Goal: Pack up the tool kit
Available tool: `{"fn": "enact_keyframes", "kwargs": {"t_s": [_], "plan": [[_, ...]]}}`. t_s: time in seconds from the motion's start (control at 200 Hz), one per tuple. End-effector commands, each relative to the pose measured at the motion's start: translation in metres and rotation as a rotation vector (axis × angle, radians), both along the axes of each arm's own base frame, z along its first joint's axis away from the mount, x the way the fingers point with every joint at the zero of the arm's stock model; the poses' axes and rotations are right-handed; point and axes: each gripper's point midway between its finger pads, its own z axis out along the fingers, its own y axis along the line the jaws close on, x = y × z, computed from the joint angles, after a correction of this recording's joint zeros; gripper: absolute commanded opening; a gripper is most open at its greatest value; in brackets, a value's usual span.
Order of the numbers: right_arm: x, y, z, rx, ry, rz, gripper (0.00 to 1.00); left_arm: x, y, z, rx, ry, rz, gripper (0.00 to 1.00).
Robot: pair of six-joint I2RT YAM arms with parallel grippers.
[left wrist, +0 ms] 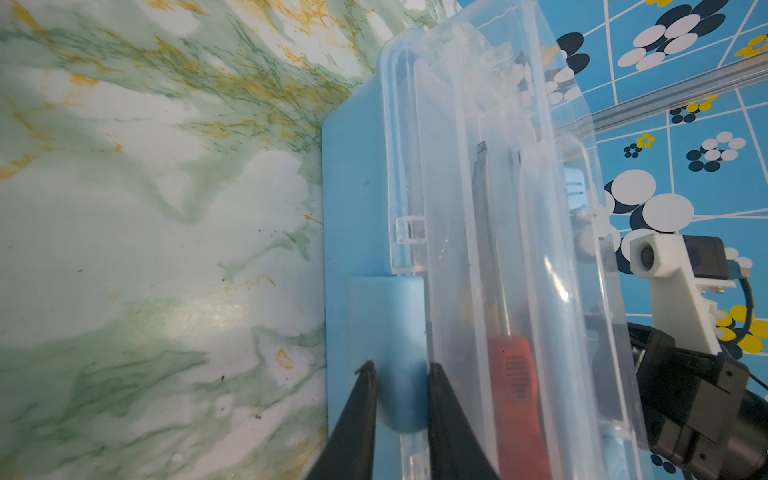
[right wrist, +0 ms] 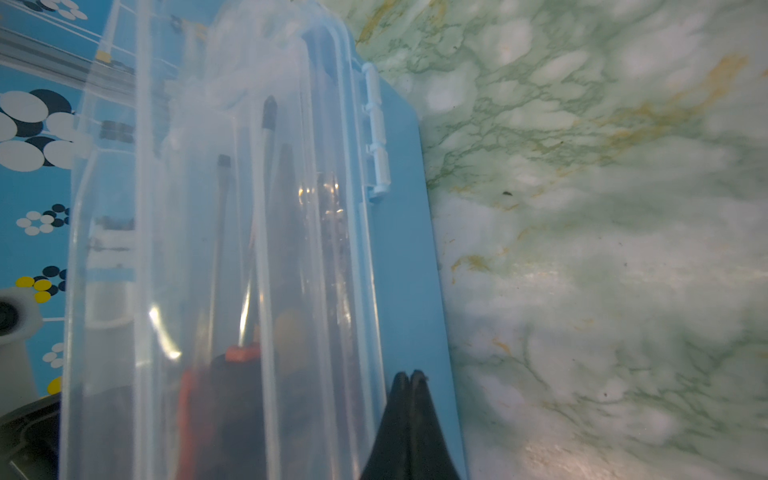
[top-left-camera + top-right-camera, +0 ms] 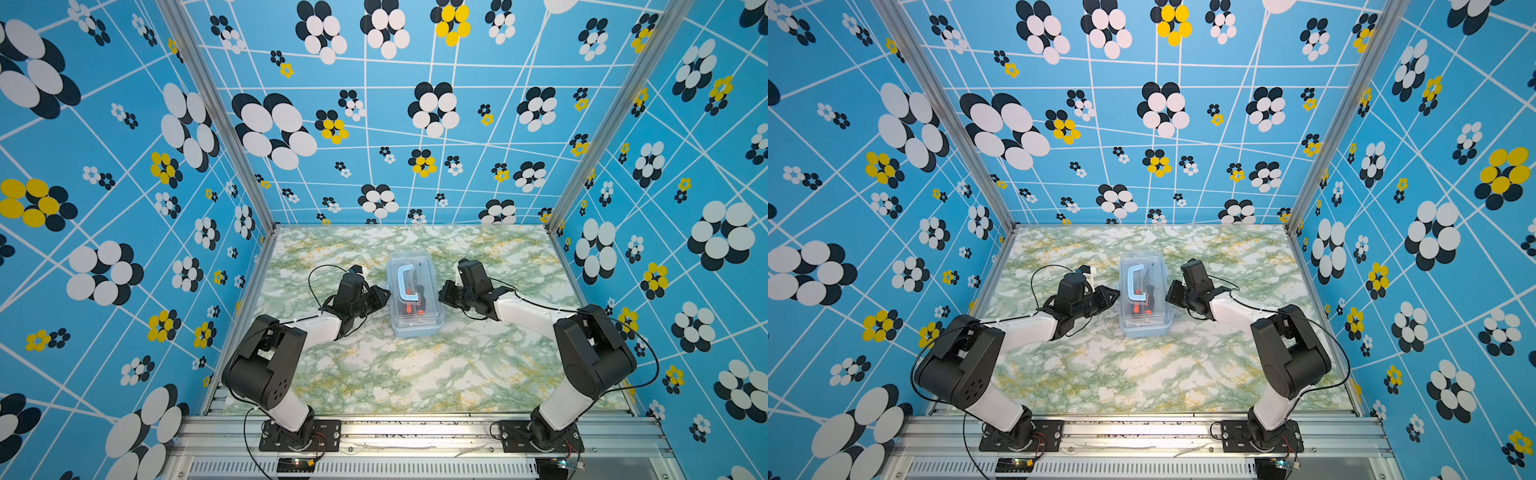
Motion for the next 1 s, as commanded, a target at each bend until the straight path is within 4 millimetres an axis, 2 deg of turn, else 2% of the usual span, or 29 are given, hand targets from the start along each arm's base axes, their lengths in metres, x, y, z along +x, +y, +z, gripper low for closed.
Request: {"fn": "enact_keyframes", "kwargs": {"t_s": [0.0,0.15,0.405,0.585,0.75,0.87,0.995], "plan": [[-0.022,0.013,-0.023,-0.047,0.081,0.095,0.01,-0.012,0.002,-0.024,0.031,0.094,-0.034,0.22],[-0.020,0.013,-0.021,-0.054,0.079,0.091,0.01,-0.007,0.008,-0.021,0.040,0.093,-0.023,0.23],[-0.017,0.012,-0.017,-0.064,0.072,0.089,0.01,0.003,0.004,-0.017,0.056,0.084,-0.042,0.27],[-0.018,0.010,-0.015,-0.073,0.075,0.087,0.01,0.006,0.009,-0.016,0.067,0.088,-0.023,0.25],[-0.017,0.011,-0.014,-0.073,0.070,0.088,0.01,0.008,0.006,-0.012,0.065,0.078,-0.040,0.23],[-0.015,0.012,-0.013,-0.069,0.070,0.088,0.01,0.011,0.005,-0.015,0.059,0.086,-0.037,0.18],[-0.014,0.012,-0.009,-0.071,0.065,0.087,0.01,0.012,0.006,-0.006,0.046,0.062,-0.024,0.11]]}}
